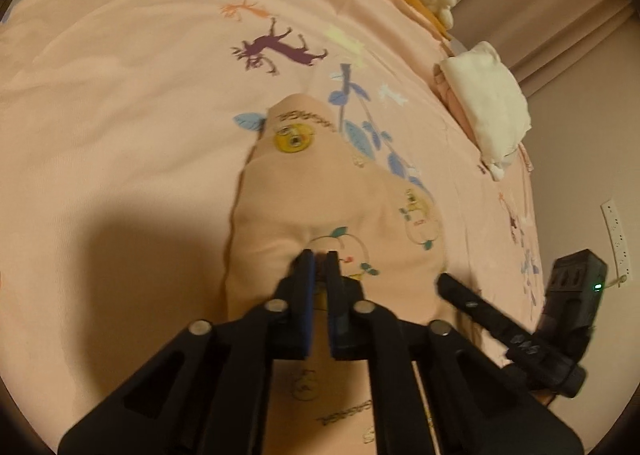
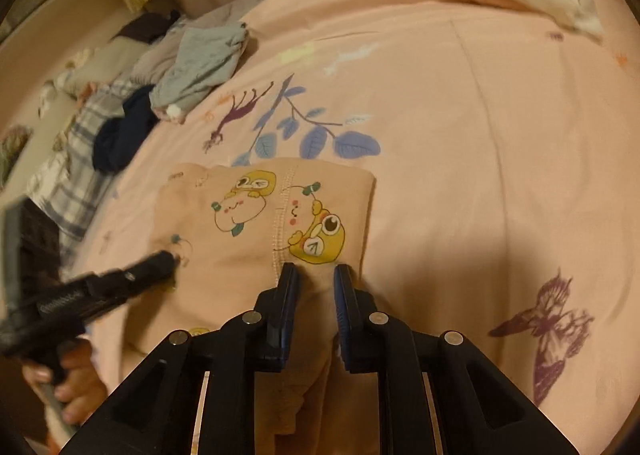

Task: Fold small clothes

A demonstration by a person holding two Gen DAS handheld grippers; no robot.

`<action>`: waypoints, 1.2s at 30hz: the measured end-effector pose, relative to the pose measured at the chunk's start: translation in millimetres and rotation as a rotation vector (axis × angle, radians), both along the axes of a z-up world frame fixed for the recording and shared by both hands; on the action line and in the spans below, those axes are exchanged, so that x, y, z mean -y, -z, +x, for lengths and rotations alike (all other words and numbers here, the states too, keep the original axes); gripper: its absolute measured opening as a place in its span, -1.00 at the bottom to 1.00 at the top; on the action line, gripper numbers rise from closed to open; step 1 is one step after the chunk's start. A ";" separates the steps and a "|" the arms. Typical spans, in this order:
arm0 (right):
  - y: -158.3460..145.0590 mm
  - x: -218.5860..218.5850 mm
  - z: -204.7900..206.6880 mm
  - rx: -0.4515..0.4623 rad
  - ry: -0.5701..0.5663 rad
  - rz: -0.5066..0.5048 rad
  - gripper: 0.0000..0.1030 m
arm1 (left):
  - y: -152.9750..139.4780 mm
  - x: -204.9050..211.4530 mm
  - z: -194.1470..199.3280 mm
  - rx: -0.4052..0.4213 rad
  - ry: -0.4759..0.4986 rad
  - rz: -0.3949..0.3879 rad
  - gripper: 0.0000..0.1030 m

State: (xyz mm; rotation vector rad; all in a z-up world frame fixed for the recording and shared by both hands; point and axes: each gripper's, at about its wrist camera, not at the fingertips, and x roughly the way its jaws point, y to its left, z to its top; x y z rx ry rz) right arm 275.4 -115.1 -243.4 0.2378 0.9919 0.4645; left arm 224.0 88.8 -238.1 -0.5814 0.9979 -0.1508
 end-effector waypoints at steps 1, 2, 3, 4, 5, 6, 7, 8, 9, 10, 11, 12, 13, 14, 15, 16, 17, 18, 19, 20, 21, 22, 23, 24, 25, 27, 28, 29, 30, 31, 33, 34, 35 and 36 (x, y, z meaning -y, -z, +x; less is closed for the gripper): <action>-1.0 2.8 -0.3 -0.009 0.006 0.013 -0.68 | -3.1 -1.1 -3.3 -0.001 -0.009 -0.008 -0.95; -5.0 5.7 -3.0 -0.016 0.008 0.026 -0.68 | -7.4 -2.2 -7.4 -0.001 -0.014 -0.013 -0.93; -10.9 7.5 -7.2 -0.008 0.003 0.030 -0.68 | -14.2 -3.6 -13.7 -0.001 -0.016 -0.009 -0.84; -13.9 7.6 -9.0 -0.001 0.000 0.027 -0.68 | -18.7 -4.1 -18.9 0.004 -0.011 -0.003 -0.77; -21.3 7.6 -14.6 0.015 -0.007 0.024 -0.68 | -23.9 -4.3 -25.8 0.016 0.001 0.006 -0.62; -25.7 6.1 -17.9 0.028 -0.018 0.023 -0.68 | -29.4 -3.2 -34.7 0.032 0.013 0.026 -0.55; -31.4 4.0 -22.5 0.042 -0.034 0.025 -0.68 | -34.4 -0.8 -43.6 0.050 0.021 0.061 -0.52; -38.0 1.0 -29.2 0.053 -0.057 0.028 -0.68 | -37.3 2.4 -50.8 0.063 0.031 0.097 -0.47; -41.0 -1.9 -32.7 0.057 -0.076 0.033 -0.68 | -38.5 6.5 -58.0 0.071 0.049 0.124 -0.47; -45.3 -5.2 -39.7 0.069 -0.102 0.040 -0.68 | -36.1 11.3 -64.1 0.065 0.078 0.130 -0.47; -46.9 -8.1 -44.8 0.080 -0.119 0.039 -0.68 | -31.4 11.9 -66.1 0.052 0.093 0.125 -0.47; -46.4 -11.8 -49.3 0.088 -0.137 0.027 -0.68 | -24.1 14.3 -67.8 0.019 0.106 0.116 -0.48; -43.1 -16.1 -50.7 0.086 -0.150 0.011 -0.68 | -18.5 14.6 -68.3 -0.002 0.107 0.113 -0.50; -35.8 -19.7 -51.7 0.061 -0.151 -0.015 -0.68 | -12.7 14.8 -69.1 -0.023 0.105 0.109 -0.51; -27.8 -21.6 -49.9 0.021 -0.141 -0.036 -0.68 | -6.8 14.5 -69.6 -0.043 0.103 0.103 -0.51; -16.6 -23.3 -47.0 -0.033 -0.129 -0.057 -0.68 | -1.8 14.6 -70.3 -0.063 0.109 0.100 -0.52; -5.3 -23.8 -46.2 -0.066 -0.127 -0.077 -0.69 | 2.3 15.1 -71.3 -0.083 0.120 0.106 -0.56; 0.5 -24.6 -46.8 -0.063 -0.132 -0.091 -0.82 | 3.5 15.7 -72.2 -0.091 0.124 0.123 -0.61; 4.4 -24.4 -49.0 -0.043 -0.132 -0.113 -0.82 | 2.3 15.5 -73.4 -0.091 0.120 0.135 -0.62; 5.4 -23.9 -51.3 -0.040 -0.135 -0.119 -0.82 | 0.4 15.5 -74.3 -0.096 0.110 0.144 -0.63; 3.6 -22.9 -53.6 -0.052 -0.132 -0.117 -0.82 | -2.0 15.9 -74.6 -0.104 0.101 0.156 -0.63; 1.3 -22.0 -55.1 -0.076 -0.126 -0.120 -0.82 | -6.2 17.5 -74.8 -0.107 0.092 0.175 -0.63; -2.7 -20.8 -57.1 -0.085 -0.115 -0.127 -0.82 | -11.4 20.4 -74.7 -0.102 0.085 0.203 -0.60; -7.7 -19.7 -59.1 -0.082 -0.097 -0.143 -0.80 | -17.6 23.4 -75.9 -0.097 0.077 0.245 -0.47; -12.6 -19.4 -60.6 -0.077 -0.083 -0.165 -0.65 | -24.3 27.1 -77.3 -0.091 0.066 0.290 -0.36; -29.4 -16.6 -67.3 -0.054 -0.046 -0.207 -0.13 | -39.3 30.0 -83.1 -0.037 0.042 0.345 -0.14; -38.9 -13.1 -72.4 -0.029 -0.028 -0.200 0.17 | -49.0 30.5 -87.5 0.005 0.033 0.357 -0.12; -45.6 -9.8 -75.8 -0.002 -0.013 -0.184 0.25 | -60.4 32.6 -91.9 0.048 0.030 0.365 -0.06; -56.5 -5.6 -80.6 0.037 0.001 -0.163 0.27 | -70.6 34.8 -96.4 0.087 0.032 0.371 0.03; -60.9 -3.6 -82.1 0.058 0.003 -0.156 0.28 | -79.1 36.5 -100.0 0.117 0.034 0.377 0.10; -77.5 0.2 -89.6 0.104 0.011 -0.146 0.36 | -99.6 42.0 -108.5 0.190 0.033 0.389 0.36; -85.7 2.5 -93.8 0.126 0.023 -0.142 0.48 | -106.4 44.5 -112.6 0.214 0.031 0.389 0.41; -91.7 4.1 -97.4 0.143 0.034 -0.136 0.53 | -113.4 46.6 -116.1 0.235 0.030 0.386 0.50; -97.6 5.6 -101.1 0.156 0.045 -0.129 0.63 | -120.0 48.1 -119.5 0.256 0.033 0.376 0.60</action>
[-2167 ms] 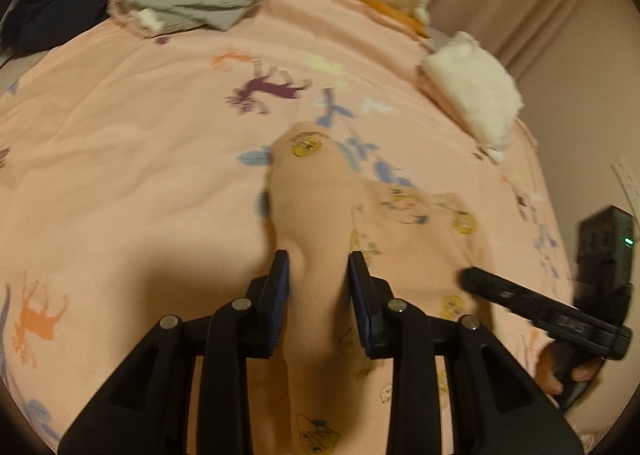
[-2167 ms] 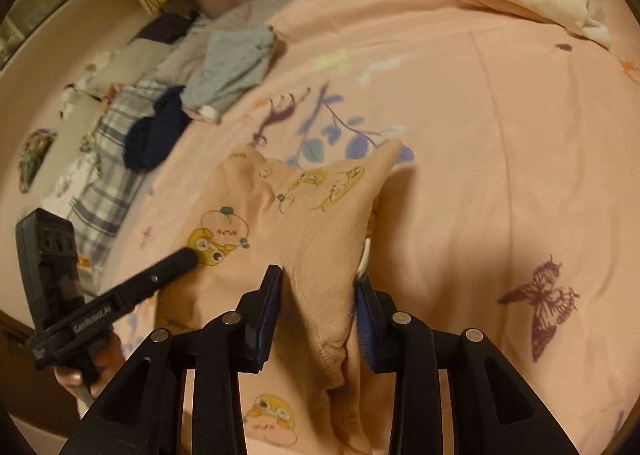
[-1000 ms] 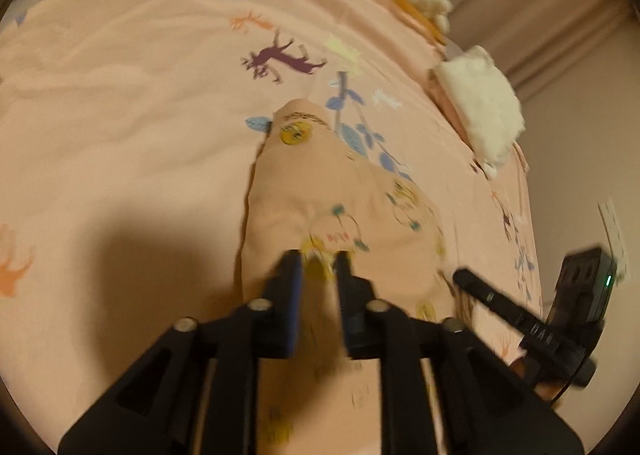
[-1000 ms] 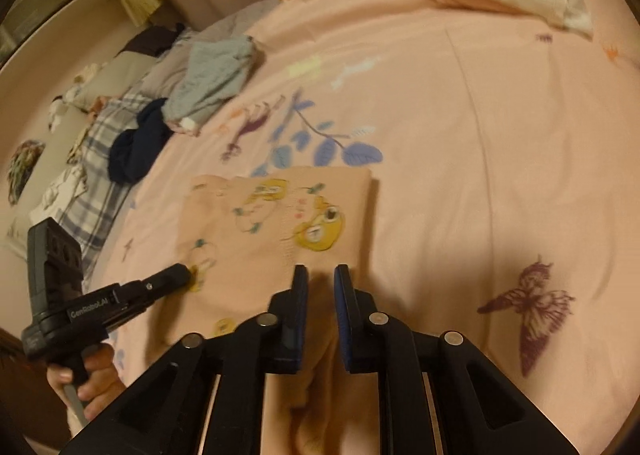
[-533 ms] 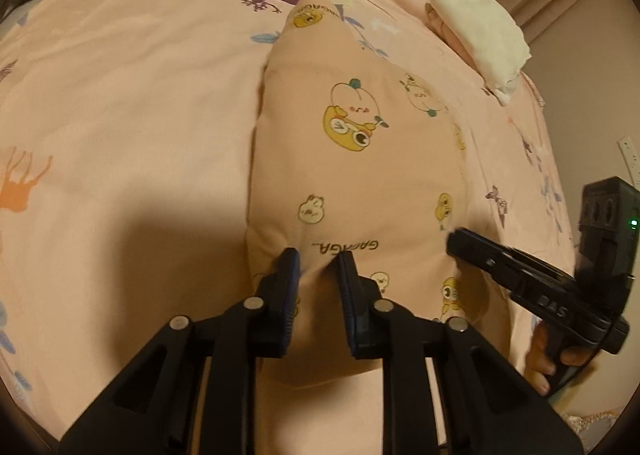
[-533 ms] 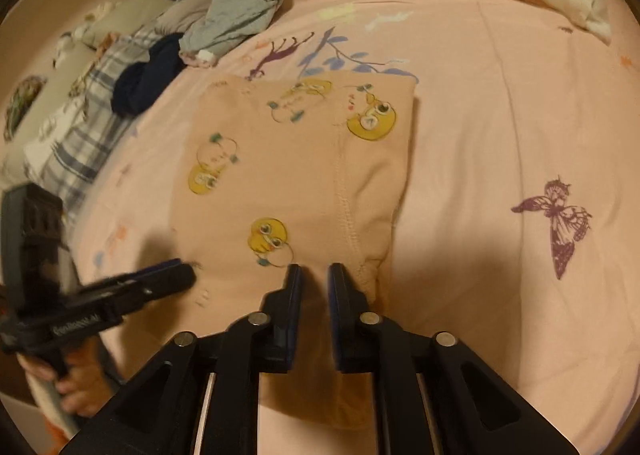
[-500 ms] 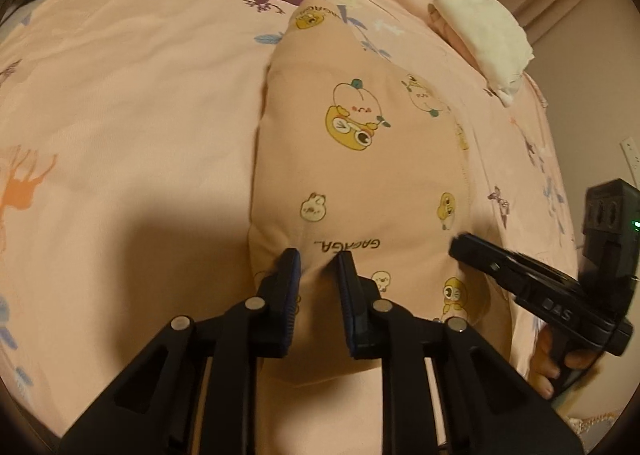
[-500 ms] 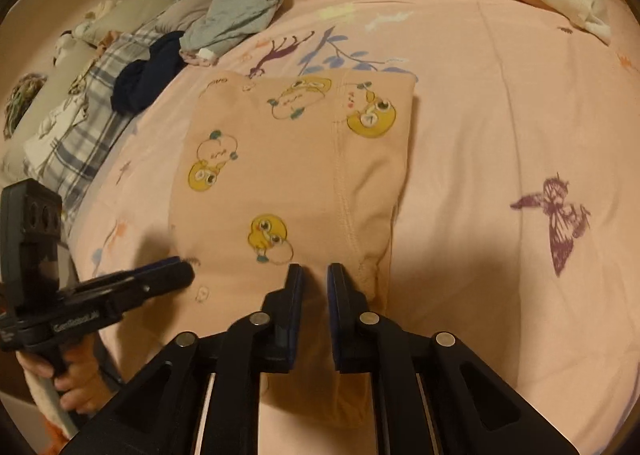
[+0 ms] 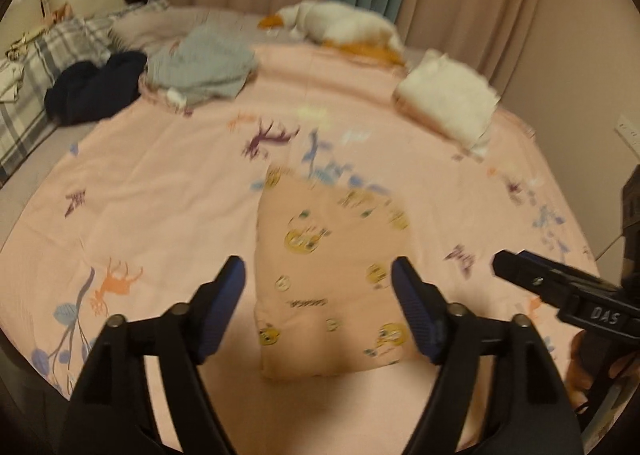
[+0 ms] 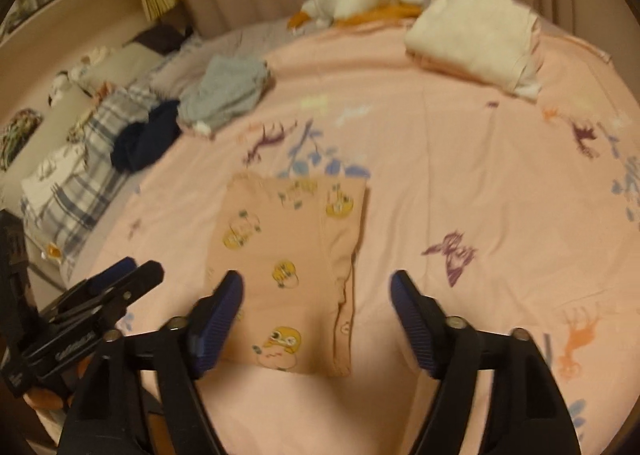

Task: Fold small clothes

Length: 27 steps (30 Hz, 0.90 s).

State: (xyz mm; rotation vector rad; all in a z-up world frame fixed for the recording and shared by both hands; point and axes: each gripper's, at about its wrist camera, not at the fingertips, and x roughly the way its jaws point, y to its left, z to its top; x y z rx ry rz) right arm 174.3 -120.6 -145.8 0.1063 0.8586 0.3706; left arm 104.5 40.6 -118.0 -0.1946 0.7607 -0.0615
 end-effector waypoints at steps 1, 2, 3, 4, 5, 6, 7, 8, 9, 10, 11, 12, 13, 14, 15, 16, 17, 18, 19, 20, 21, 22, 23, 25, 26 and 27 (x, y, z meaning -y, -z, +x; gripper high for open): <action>-4.1 -0.5 -1.6 0.008 0.006 0.006 0.69 | -7.0 2.5 -2.0 0.019 0.012 -0.009 0.65; -6.6 -1.0 -2.8 0.012 0.010 0.010 0.72 | -11.6 3.0 -4.8 0.035 0.021 -0.014 0.75; -8.7 -1.6 -4.3 0.017 0.016 0.009 0.79 | -17.2 3.8 -8.6 0.060 0.025 -0.017 0.85; -11.2 -2.9 -7.4 0.025 0.023 0.000 0.84 | -21.7 5.0 -12.2 0.082 0.018 -0.018 0.89; -13.7 -5.1 -10.8 0.039 0.026 -0.014 0.85 | -24.8 5.6 -14.0 0.095 0.009 -0.016 0.96; -15.8 -8.0 -14.5 0.053 0.024 -0.032 0.86 | -27.9 6.8 -16.1 0.110 -0.005 -0.010 0.99; -18.5 -9.0 -17.9 0.062 0.024 -0.040 0.86 | -31.1 7.6 -18.8 0.122 -0.016 -0.003 0.99; -20.8 -10.9 -21.9 0.073 0.020 -0.044 0.87 | -33.1 8.3 -21.8 0.130 -0.021 -0.001 0.99; -22.8 -12.4 -25.5 0.079 0.012 -0.043 0.88 | -36.1 7.7 -25.2 0.135 -0.020 -0.003 0.99; -23.8 -13.5 -27.8 0.082 0.008 -0.042 0.88 | -37.7 7.9 -27.8 0.132 -0.018 -0.007 0.99; -25.4 -14.5 -30.9 0.088 0.001 -0.040 0.88 | -39.3 7.9 -30.0 0.128 -0.014 -0.012 0.99; -26.6 -15.0 -34.4 0.094 0.000 -0.039 0.89 | -40.7 8.7 -33.1 0.125 -0.009 -0.015 0.99; -28.3 -15.2 -37.7 0.103 -0.001 -0.040 0.89 | -42.2 10.1 -36.0 0.123 -0.004 -0.015 0.99; -30.0 -15.5 -40.3 0.114 0.000 -0.042 0.89 | -43.0 11.8 -38.0 0.122 0.000 -0.012 0.99; -31.4 -15.6 -42.3 0.123 0.002 -0.043 0.89 | -43.8 13.8 -40.2 0.122 0.005 -0.007 0.99; -32.2 -16.0 -44.1 0.127 0.005 -0.042 0.89 | -44.3 16.9 -42.5 0.122 0.010 0.001 0.99; -33.1 -15.4 -45.1 0.129 0.008 -0.037 0.89 | -44.4 19.3 -43.8 0.123 0.018 0.005 0.99; -33.7 -14.7 -45.5 0.128 0.008 -0.031 0.89 | -44.5 21.3 -44.3 0.122 0.026 0.008 0.99; -33.8 -14.5 -46.0 0.128 0.013 -0.032 0.90 | -44.2 22.9 -44.4 0.119 0.026 0.014 0.99; -33.5 -13.8 -45.5 0.126 0.020 -0.037 0.90 | -44.1 23.7 -43.9 0.119 0.021 0.021 0.99; -33.3 -14.2 -46.8 0.126 0.025 -0.042 0.90 | -43.7 24.4 -43.9 0.121 0.015 0.027 0.99; -32.7 -14.4 -47.4 0.125 0.035 -0.049 0.90 | -43.0 24.8 -43.6 0.126 0.003 0.033 1.00; -32.4 -13.7 -47.1 0.124 0.041 -0.051 0.90 | -42.5 24.9 -43.3 0.124 -0.004 0.033 0.99; -32.2 -13.6 -47.7 0.124 0.057 -0.059 0.90 | -40.8 24.5 -41.9 0.102 -0.027 0.030 0.99; -32.0 -13.2 -47.1 0.123 0.062 -0.062 0.90 | -40.4 24.2 -41.4 0.093 -0.030 0.028 0.99; -32.0 -13.3 -47.8 0.122 0.064 -0.062 0.90 | -40.5 24.1 -41.4 0.089 -0.026 0.023 0.99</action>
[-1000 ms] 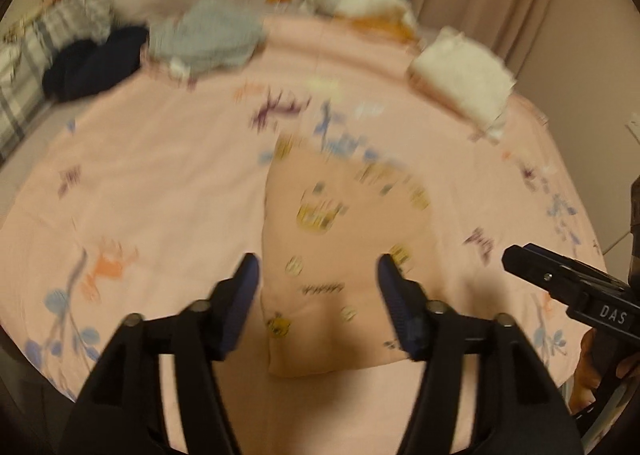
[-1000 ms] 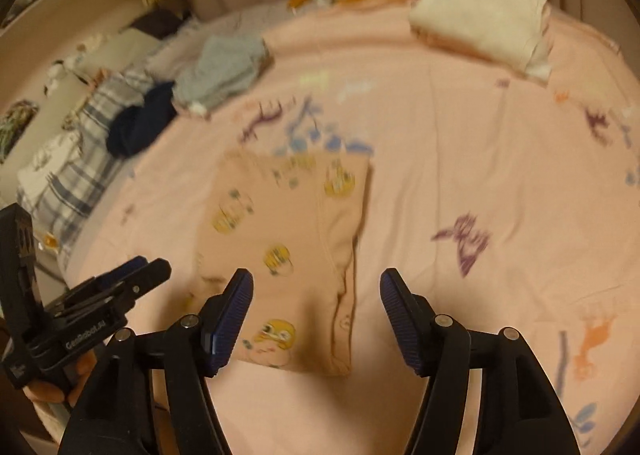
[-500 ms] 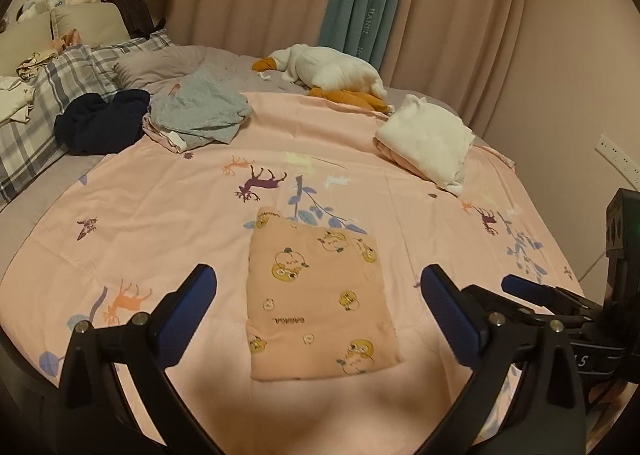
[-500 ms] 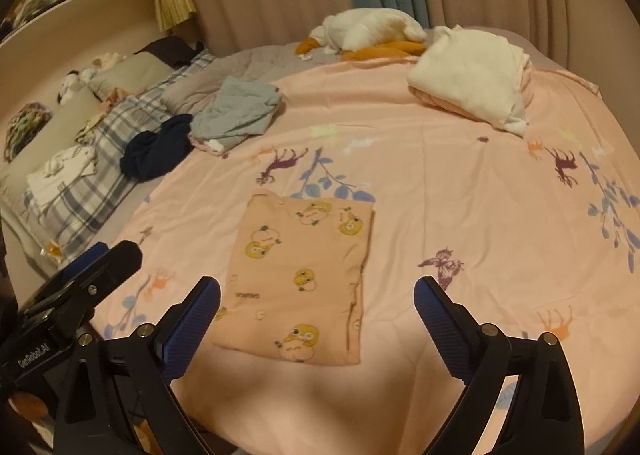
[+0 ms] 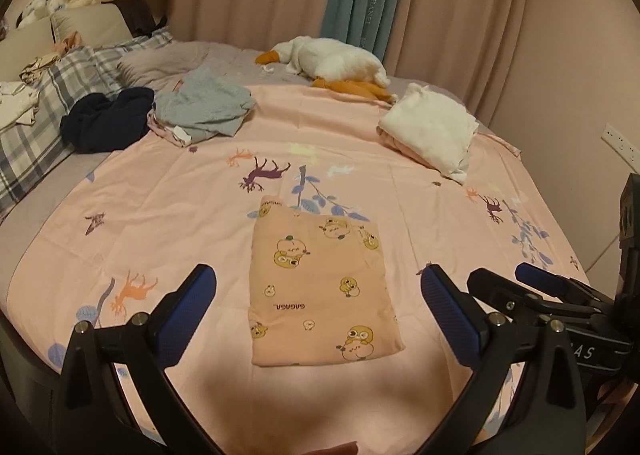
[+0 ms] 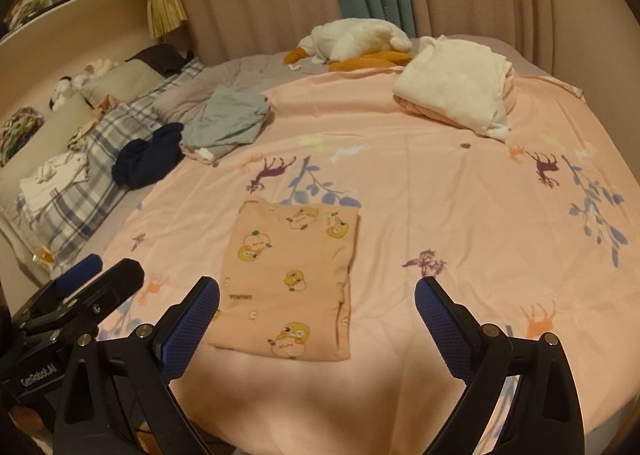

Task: Fold small clothes

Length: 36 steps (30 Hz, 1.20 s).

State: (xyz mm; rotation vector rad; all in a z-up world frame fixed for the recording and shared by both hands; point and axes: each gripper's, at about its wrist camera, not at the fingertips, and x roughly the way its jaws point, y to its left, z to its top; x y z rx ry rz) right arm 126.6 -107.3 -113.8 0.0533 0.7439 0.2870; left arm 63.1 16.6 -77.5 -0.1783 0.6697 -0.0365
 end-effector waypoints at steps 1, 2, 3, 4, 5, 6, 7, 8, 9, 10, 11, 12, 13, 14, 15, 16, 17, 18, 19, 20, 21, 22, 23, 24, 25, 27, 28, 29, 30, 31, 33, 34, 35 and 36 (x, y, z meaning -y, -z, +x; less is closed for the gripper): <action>0.0 0.2 -0.2 -0.002 0.001 0.003 0.90 | -0.1 -0.5 0.5 0.001 0.005 -0.004 0.99; -0.1 0.5 -0.5 -0.003 0.003 0.007 0.90 | -0.5 -0.3 0.4 0.003 0.005 -0.008 0.99; -0.3 1.0 -0.7 -0.004 0.004 0.009 0.90 | -0.8 -0.4 -0.1 0.003 -0.003 -0.015 0.99; -0.5 0.9 -1.6 -0.003 0.004 0.008 0.90 | -1.1 -0.7 -0.3 0.001 -0.012 -0.020 0.99; -0.7 0.7 -1.9 0.000 0.003 0.003 0.90 | -1.0 -1.2 0.2 -0.001 -0.016 -0.024 0.99; -0.7 0.6 -1.9 0.002 0.000 -0.005 0.90 | -1.4 -1.1 0.1 -0.002 -0.015 -0.030 0.99; -0.5 0.9 -2.2 0.002 -0.001 -0.010 0.90 | -1.3 -0.8 -0.4 -0.002 -0.011 -0.034 0.99; -0.3 0.6 -2.7 0.002 -0.001 -0.015 0.90 | -1.3 -0.8 -0.6 -0.003 -0.005 -0.037 0.99; -0.2 0.5 -3.2 0.001 -0.003 -0.016 0.90 | -1.4 -0.8 -0.8 -0.006 -0.001 -0.040 0.99; -0.2 0.3 -3.6 0.000 -0.005 -0.015 0.90 | -1.8 -0.7 -0.9 -0.009 -0.002 -0.041 0.99; -0.5 0.7 -4.0 -0.001 -0.007 -0.012 0.90 | -2.4 0.1 -1.1 -0.008 -0.007 -0.040 0.99; -0.6 0.7 -4.1 -0.001 -0.007 -0.010 0.90 | -3.1 0.3 -1.5 -0.004 -0.013 -0.037 0.99; -0.6 0.8 -4.1 -0.001 -0.006 -0.009 0.90 | -3.6 0.7 -2.2 0.003 -0.025 -0.033 0.99; -1.2 1.4 -4.3 0.001 -0.004 -0.005 0.90 | -4.2 0.7 -2.4 0.007 -0.034 -0.030 0.99; -1.3 1.9 -3.8 0.002 -0.003 -0.003 0.90 | -4.7 0.7 -2.4 0.010 -0.040 -0.032 0.99; -1.3 2.3 -3.8 0.001 -0.001 -0.001 0.90 | -4.1 -0.6 -1.4 0.009 -0.039 -0.036 0.99; -1.4 3.0 -3.6 -0.001 0.002 -0.001 0.90 | -3.9 -0.7 -0.9 0.005 -0.035 -0.041 0.99; -1.3 2.8 -3.1 -0.001 0.005 -0.004 0.90 | -3.3 -0.7 -0.5 0.001 -0.030 -0.046 0.99; -0.9 2.0 -3.6 -0.001 0.008 -0.007 0.90 | -2.8 -1.0 0.1 -0.007 -0.024 -0.050 0.99; -0.7 2.1 -3.4 -0.003 0.013 -0.011 0.90 | -2.2 -0.5 0.2 -0.011 -0.021 -0.051 0.99; -0.1 2.0 -3.0 -0.003 0.015 -0.013 0.90 | -2.2 -0.1 0.1 -0.012 -0.022 -0.050 0.99; -0.1 1.7 -3.0 -0.004 0.017 -0.015 0.90 | -2.1 0.3 -0.4 -0.011 -0.025 -0.047 0.99; -0.1 1.3 -3.0 -0.004 0.018 -0.015 0.90 | -2.2 0.6 -0.6 -0.010 -0.028 -0.044 0.99; -0.3 0.8 -3.1 -0.004 0.016 -0.015 0.90 | -2.4 1.1 -1.0 -0.011 -0.029 -0.041 0.99; -0.3 1.1 -2.8 -0.003 0.012 -0.015 0.90 | -2.6 1.2 -1.1 -0.011 -0.026 -0.042 0.99; 0.2 0.5 -2.8 -0.002 0.009 -0.019 0.90 | -2.3 1.6 -1.1 -0.013 -0.022 -0.044 0.99; 0.5 -0.4 -2.8 -0.002 0.008 -0.023 0.90 | -2.4 1.8 -1.2 -0.013 -0.022 -0.042 0.99; 1.0 -1.2 -2.6 -0.004 0.006 -0.027 0.90 | -2.4 2.0 -1.2 -0.012 -0.025 -0.042 0.99; 1.6 -2.0 -2.5 -0.005 0.005 -0.030 0.90 | -2.5 1.8 -1.4 -0.010 -0.029 -0.039 0.99; 2.1 -3.3 -2.4 -0.006 0.003 -0.035 0.90 | -2.6 1.6 -1.7 -0.008 -0.031 -0.038 0.99; 2.3 -5.0 -3.2 -0.003 0.005 -0.042 0.90 | -2.2 0.7 -1.3 -0.008 -0.031 -0.038 0.99; 2.0 -5.6 -3.4 -0.003 0.006 -0.043 0.90 | -1.9 0.8 -1.3 -0.011 -0.030 -0.040 0.99; 2.1 -5.5 -3.2 -0.003 0.008 -0.044 0.90 | -1.5 0.6 -0.7 -0.014 -0.030 -0.042 0.99; 2.4 -5.8 -3.0 -0.004 0.010 -0.045 0.90 | -1.0 0.5 -0.2 -0.018 -0.030 -0.044 0.99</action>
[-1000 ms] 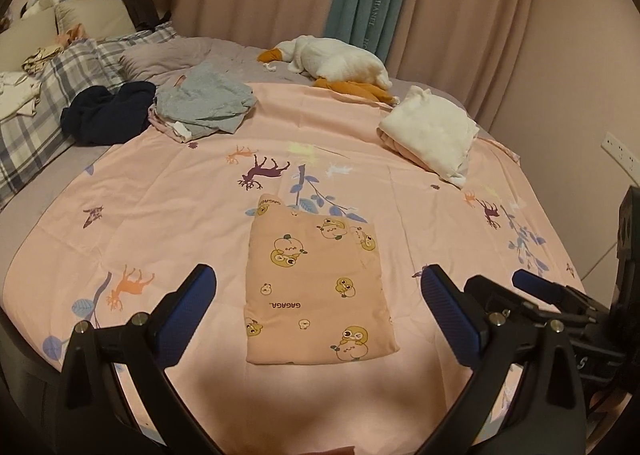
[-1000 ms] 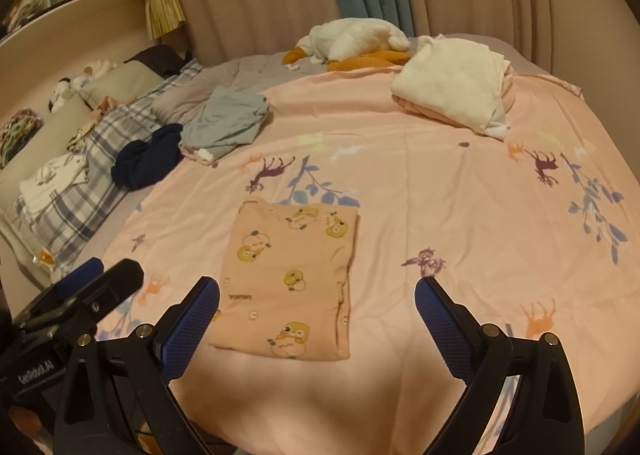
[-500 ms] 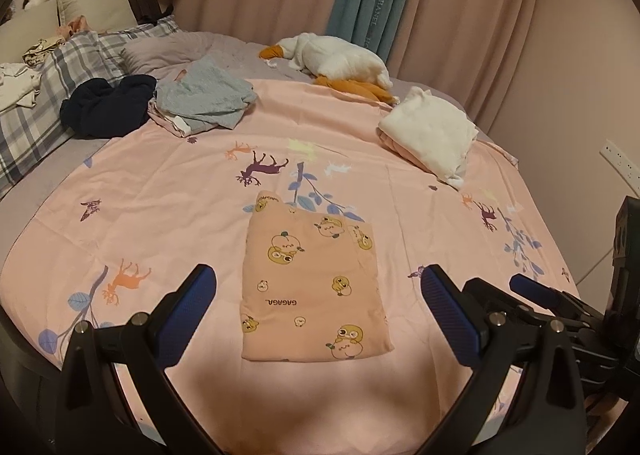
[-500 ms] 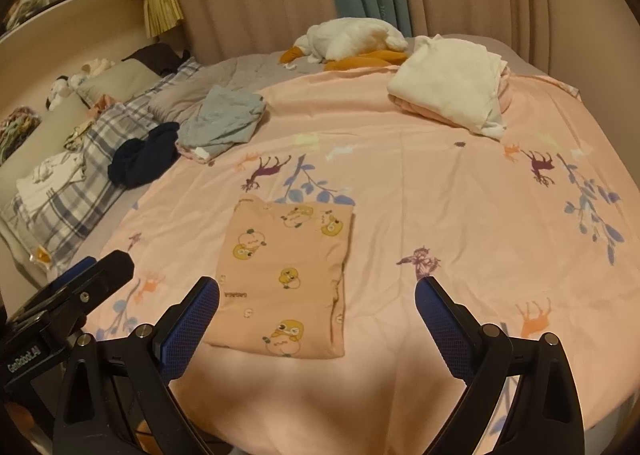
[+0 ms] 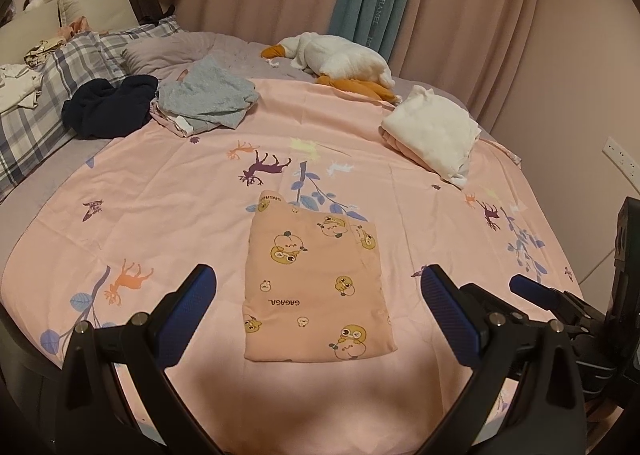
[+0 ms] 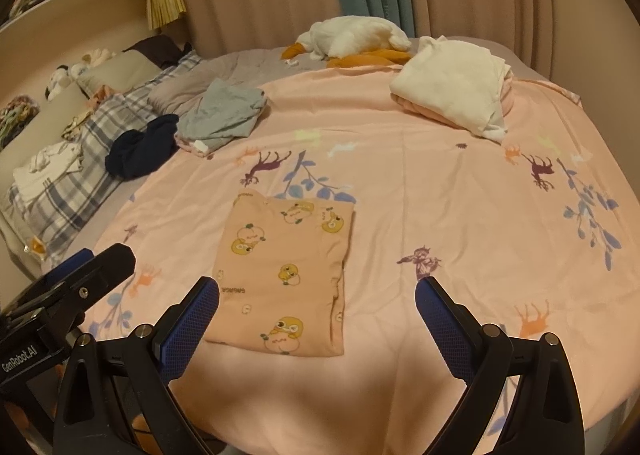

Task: Fold small clothes

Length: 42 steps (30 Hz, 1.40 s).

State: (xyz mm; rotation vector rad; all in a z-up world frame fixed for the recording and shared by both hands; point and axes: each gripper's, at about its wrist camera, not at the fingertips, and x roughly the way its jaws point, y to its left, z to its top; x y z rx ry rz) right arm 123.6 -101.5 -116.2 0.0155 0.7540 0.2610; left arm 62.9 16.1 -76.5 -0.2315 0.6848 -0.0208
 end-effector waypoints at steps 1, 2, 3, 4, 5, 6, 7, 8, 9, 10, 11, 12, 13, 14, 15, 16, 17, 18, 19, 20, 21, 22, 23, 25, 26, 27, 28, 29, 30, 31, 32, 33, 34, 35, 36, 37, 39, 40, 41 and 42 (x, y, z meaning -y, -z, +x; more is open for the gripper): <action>0.0 0.0 0.4 -0.001 0.001 0.000 0.90 | 0.4 -0.1 0.3 -0.002 -0.001 -0.001 0.99; 0.1 0.2 0.9 -0.003 0.003 0.000 0.90 | 0.5 0.1 0.8 -0.003 -0.002 0.002 0.99; 0.1 -0.1 0.9 -0.003 0.006 -0.001 0.90 | 0.6 0.1 1.0 -0.004 -0.003 0.006 0.99; 0.4 -0.2 1.0 -0.003 0.007 -0.003 0.90 | 0.5 0.5 1.0 -0.003 -0.005 0.011 0.99; 0.3 -0.1 1.0 -0.001 0.009 -0.005 0.90 | 0.5 0.5 1.1 -0.001 -0.006 0.015 0.99; 0.4 -0.3 0.3 -0.001 0.011 -0.005 0.90 | 0.6 1.0 1.2 0.000 -0.008 0.018 0.99; 0.5 -0.4 0.3 -0.004 0.012 -0.005 0.90 | 0.9 1.1 1.2 0.002 -0.008 0.020 0.99; 0.6 -0.2 0.4 -0.006 0.014 -0.005 0.90 | 1.1 1.3 1.5 0.003 -0.006 0.021 0.99; 0.7 0.2 0.7 -0.007 0.015 -0.006 0.90 | 1.0 1.9 1.4 0.003 -0.003 0.022 0.99; 0.7 0.4 1.0 -0.007 0.017 -0.007 0.91 | 1.4 1.7 1.7 0.002 -0.001 0.020 0.99; 0.5 0.6 1.0 -0.007 0.019 -0.008 0.90 | 1.4 1.7 1.8 0.002 0.002 0.018 0.99; 0.3 0.8 1.0 -0.007 0.022 -0.008 0.91 | 1.4 2.7 1.6 0.002 0.004 0.018 0.99; 0.5 0.7 1.1 -0.006 0.024 -0.009 0.91 | 1.3 3.5 1.4 0.002 0.004 0.020 0.99; 0.4 0.8 0.9 -0.005 0.027 -0.010 0.91 | 1.1 4.0 1.4 0.003 0.004 0.022 0.99; 0.7 0.7 1.0 -0.006 0.028 -0.011 0.91 | 1.0 4.4 1.5 0.004 0.003 0.025 0.99; 1.1 0.3 1.1 -0.006 0.029 -0.013 0.91 | 1.1 4.6 1.3 0.005 0.002 0.027 0.99; 1.3 0.3 1.3 -0.007 0.030 -0.014 0.91 | 1.0 4.8 1.4 0.005 0.002 0.029 0.99; 1.4 0.3 1.5 -0.008 0.031 -0.016 0.91 | 0.9 5.0 1.2 0.005 0.002 0.031 0.99; 1.6 0.1 1.6 -0.009 0.031 -0.016 0.91 | 0.8 5.1 1.7 0.004 0.003 0.031 0.99; 1.7 0.1 1.7 -0.009 0.032 -0.018 0.91 | 0.8 5.3 1.6 0.005 0.004 0.031 0.99; 1.6 0.2 1.8 -0.009 0.032 -0.019 0.91 | 0.6 5.4 1.6 0.005 0.008 0.030 0.99; 1.7 -0.1 2.0 -0.009 0.033 -0.020 0.91 | 0.7 5.7 1.8 0.005 0.010 0.029 0.99; 1.6 0.0 2.1 -0.008 0.033 -0.021 0.91 | 0.6 5.5 1.9 0.004 0.012 0.027 0.99; 1.7 -0.2 1.9 -0.007 0.034 -0.021 0.91 | 1.0 5.6 1.7 0.005 0.011 0.029 0.99; 1.8 -0.2 1.9 -0.008 0.034 -0.022 0.91 | 1.0 5.3 1.8 0.006 0.012 0.029 0.99; 1.7 -0.3 1.7 -0.008 0.034 -0.022 0.91 | 1.0 5.1 1.7 0.006 0.012 0.032 0.99; 1.7 -0.5 1.5 -0.007 0.034 -0.023 0.91 | 1.0 4.7 1.5 0.006 0.013 0.033 0.99; 1.8 -0.5 1.5 -0.008 0.034 -0.023 0.91 | 1.1 5.0 0.9 0.008 0.014 0.034 0.99; 1.8 -0.8 1.1 -0.008 0.035 -0.022 0.91 | 1.0 5.2 0.7 0.008 0.014 0.035 0.99; 2.2 -0.7 1.4 -0.009 0.035 -0.024 0.91 | 0.9 5.3 0.5 0.008 0.013 0.037 0.99; 2.3 -0.5 1.5 -0.010 0.035 -0.026 0.91 | 0.9 5.4 0.5 0.009 0.013 0.038 0.99; 2.9 -0.2 2.3 -0.011 0.035 -0.028 0.91 | 0.9 5.3 0.5 0.009 0.012 0.039 0.99; 3.1 -0.3 2.3 -0.012 0.036 -0.029 0.91 | 0.9 5.1 0.8 0.009 0.010 0.040 0.99; 3.4 -0.2 2.5 -0.012 0.037 -0.030 0.91 | 1.1 5.1 1.1 0.008 0.009 0.039 0.99; 3.5 -0.6 2.7 -0.013 0.037 -0.031 0.91 | 1.2 4.7 1.3 0.007 0.008 0.038 0.99; 3.5 -0.5 3.4 -0.013 0.037 -0.032 0.91 | 0.9 5.0 1.1 0.007 0.010 0.038 0.99; 3.5 -0.5 3.7 -0.014 0.036 -0.032 0.91 | 1.1 4.8 1.4 0.005 0.010 0.039 0.99; 3.4 -0.5 3.6 -0.014 0.036 -0.032 0.91 | 0.7 5.0 2.4 0.004 0.011 0.040 0.99; 3.5 -0.3 3.7 -0.014 0.037 -0.034 0.91 | 0.7 5.1 2.4 0.004 0.010 0.042 0.99; 4.0 -0.9 4.6 -0.015 0.037 -0.036 0.91 | 0.5 4.9 2.6 0.005 0.009 0.044 0.99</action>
